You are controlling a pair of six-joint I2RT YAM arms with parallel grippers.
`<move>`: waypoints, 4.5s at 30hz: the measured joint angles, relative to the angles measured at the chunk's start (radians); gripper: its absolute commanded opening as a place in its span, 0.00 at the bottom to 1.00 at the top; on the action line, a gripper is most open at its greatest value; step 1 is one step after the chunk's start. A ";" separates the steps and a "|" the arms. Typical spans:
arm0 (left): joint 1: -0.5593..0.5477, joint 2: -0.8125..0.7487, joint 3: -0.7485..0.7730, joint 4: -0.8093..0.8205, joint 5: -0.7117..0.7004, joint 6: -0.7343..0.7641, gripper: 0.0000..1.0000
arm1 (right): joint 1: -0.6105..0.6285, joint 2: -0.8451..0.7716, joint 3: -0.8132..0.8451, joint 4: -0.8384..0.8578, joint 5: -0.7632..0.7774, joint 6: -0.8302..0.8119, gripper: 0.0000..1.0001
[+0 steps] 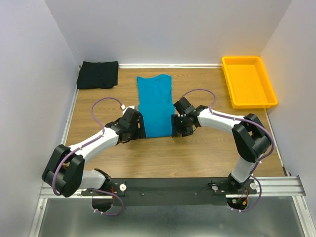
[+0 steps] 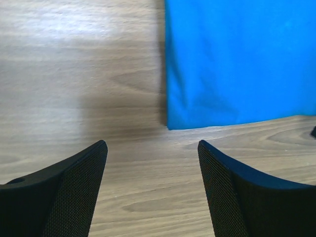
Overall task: Fold and stack the t-shirts
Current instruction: Fold the tshirt
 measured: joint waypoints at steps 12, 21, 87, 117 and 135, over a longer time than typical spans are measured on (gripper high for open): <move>-0.007 -0.011 -0.010 -0.013 -0.040 -0.022 0.77 | 0.009 0.024 0.036 -0.030 0.089 0.015 0.58; -0.016 0.016 -0.002 -0.018 -0.056 -0.016 0.72 | 0.011 0.082 0.085 -0.031 0.095 0.015 0.47; -0.163 0.209 0.074 0.046 -0.136 -0.050 0.00 | 0.071 0.054 0.024 0.018 0.132 -0.012 0.01; -0.084 -0.054 0.399 -0.458 0.229 0.120 0.00 | 0.031 0.013 0.626 -0.703 0.193 -0.150 0.00; 0.076 0.067 0.484 -0.311 0.214 0.196 0.00 | -0.034 0.229 0.935 -0.687 0.250 -0.239 0.01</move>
